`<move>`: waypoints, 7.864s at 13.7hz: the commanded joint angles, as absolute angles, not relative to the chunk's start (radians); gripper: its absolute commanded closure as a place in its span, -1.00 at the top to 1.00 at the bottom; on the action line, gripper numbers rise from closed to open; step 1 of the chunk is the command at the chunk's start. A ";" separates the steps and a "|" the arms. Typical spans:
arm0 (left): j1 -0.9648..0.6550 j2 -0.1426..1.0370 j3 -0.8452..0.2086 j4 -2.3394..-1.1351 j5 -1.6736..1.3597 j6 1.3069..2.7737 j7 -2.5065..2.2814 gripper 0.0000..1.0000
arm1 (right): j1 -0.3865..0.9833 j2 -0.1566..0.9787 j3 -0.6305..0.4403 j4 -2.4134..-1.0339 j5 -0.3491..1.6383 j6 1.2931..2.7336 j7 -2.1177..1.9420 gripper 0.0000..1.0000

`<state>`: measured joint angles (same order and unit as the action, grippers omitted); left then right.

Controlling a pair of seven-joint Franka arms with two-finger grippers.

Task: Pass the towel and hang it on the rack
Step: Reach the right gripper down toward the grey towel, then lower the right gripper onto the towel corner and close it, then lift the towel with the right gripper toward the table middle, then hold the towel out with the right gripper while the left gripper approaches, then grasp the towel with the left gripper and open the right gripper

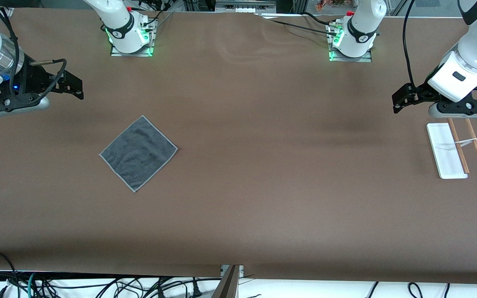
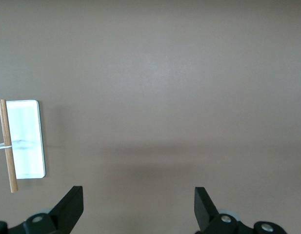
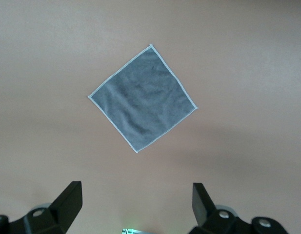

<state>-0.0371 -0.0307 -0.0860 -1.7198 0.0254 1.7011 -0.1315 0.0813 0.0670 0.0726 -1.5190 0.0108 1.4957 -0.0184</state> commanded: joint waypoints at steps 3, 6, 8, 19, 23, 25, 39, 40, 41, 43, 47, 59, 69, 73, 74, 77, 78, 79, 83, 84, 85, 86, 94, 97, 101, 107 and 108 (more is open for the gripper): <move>-0.031 -0.038 -0.087 -1.717 0.021 1.686 -0.115 1.00 | 0.061 0.055 0.092 -1.529 0.000 1.477 -0.032 1.00; -0.031 -0.038 -0.087 -1.717 0.021 1.686 -0.115 1.00 | 0.067 0.142 0.094 -1.529 -0.008 1.543 -0.021 1.00; -0.031 -0.038 -0.087 -1.717 0.021 1.686 -0.115 1.00 | 0.069 0.245 0.094 -1.531 -0.009 1.653 -0.021 1.00; -0.031 -0.038 -0.087 -1.717 0.021 1.686 -0.115 1.00 | 0.106 0.704 0.089 -1.542 -0.015 2.242 0.035 0.99; -0.031 -0.038 -0.087 -1.717 0.021 1.686 -0.115 1.00 | 0.104 0.765 0.087 -1.542 -0.066 2.353 0.031 0.96; -0.031 -0.038 -0.087 -1.715 0.021 1.686 -0.115 1.00 | 0.103 0.779 0.087 -1.540 -0.090 2.388 0.018 0.90; -0.031 -0.038 -0.087 -1.717 0.021 1.684 -0.115 1.00 | 0.095 0.810 0.084 -1.560 -0.110 2.434 0.018 -0.94; -0.031 -0.038 -0.087 -1.717 0.021 1.684 -0.115 1.00 | 0.095 0.810 0.084 -1.560 -0.109 2.433 0.020 -1.00; -0.031 -0.038 -0.087 -1.717 0.021 1.684 -0.115 1.00 | 0.097 0.808 0.084 -1.560 -0.106 2.433 0.024 -1.00; -0.031 -0.038 -0.087 -1.717 0.021 1.684 -0.115 1.00 | 0.097 0.804 0.086 -1.559 -0.103 2.428 0.020 -1.00; -0.031 -0.038 -0.087 -1.715 0.021 1.684 -0.115 1.00 | 0.104 0.740 0.095 -1.497 -0.097 2.229 0.026 -1.00; -0.032 -0.032 -0.092 -1.709 0.026 1.686 -0.114 1.00 | 0.221 0.696 0.097 -1.066 -0.011 1.508 0.141 -1.00; -0.057 0.035 -0.110 -1.697 -0.047 1.632 -0.003 1.00 | 0.270 0.615 0.188 -1.012 0.497 1.446 0.752 -1.00; -0.066 0.104 -0.124 -1.686 -0.253 1.637 0.099 1.00 | 0.272 0.612 0.339 -1.012 0.535 1.641 1.023 -1.00; -0.069 0.130 -0.138 -1.665 -0.297 1.637 0.144 1.00 | 0.273 0.612 0.362 -1.012 0.537 1.673 1.054 -1.00; -0.077 0.156 -0.176 -1.654 -0.365 1.641 0.225 1.00 | 0.273 0.612 0.438 -1.012 0.537 1.784 1.204 -1.00; -0.077 0.156 -0.189 -1.654 -0.382 1.646 0.304 1.00 | 0.279 0.612 0.465 -1.012 0.532 1.828 1.259 -1.00; -0.075 0.166 -0.190 -1.657 -0.415 1.646 0.395 1.00 | 0.305 0.612 0.469 -1.012 0.528 1.868 1.306 -1.00; -0.072 0.224 -0.192 -1.661 -0.537 1.735 0.739 1.00 | 0.377 0.612 0.462 -1.012 0.522 1.977 1.416 -1.00; -0.075 0.229 -0.195 -1.667 -0.563 1.767 0.796 1.00 | 0.385 0.612 0.460 -1.012 0.522 1.983 1.420 -1.00; -0.075 0.233 -0.212 -1.670 -0.578 1.801 0.871 1.00 | 0.390 0.612 0.459 -1.012 0.520 1.986 1.420 -1.00; -0.075 0.233 -0.222 -1.672 -0.590 1.816 0.937 1.00 | 0.396 0.612 0.457 -1.012 0.520 1.988 1.422 -1.00; -0.089 0.244 -0.253 -1.672 -0.615 1.830 1.117 1.00 | 0.396 0.612 0.457 -1.012 0.508 1.990 1.439 -1.00; -0.104 0.256 -0.253 -1.672 -0.638 1.841 1.118 1.00 | 0.396 0.612 0.459 -1.012 0.506 1.990 1.440 -1.00; -0.107 0.273 -0.253 -1.674 -0.643 1.876 1.196 0.71 | 0.396 0.612 0.459 -1.012 0.505 1.991 1.442 -1.00; -0.107 0.273 -0.253 -1.680 -0.664 1.873 1.216 -1.00 | 0.397 0.612 0.457 -1.012 0.505 1.991 1.447 -1.00; -0.107 0.272 -0.255 -1.680 -0.664 1.873 1.215 -1.00 | 0.397 0.612 0.457 -1.012 0.505 1.991 1.448 -1.00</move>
<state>-0.1021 0.2699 -0.2581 -1.6819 -0.6330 1.8675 1.1852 0.3894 0.6176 0.4604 -1.0157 0.5175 1.9832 1.4216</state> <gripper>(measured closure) 0.722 0.982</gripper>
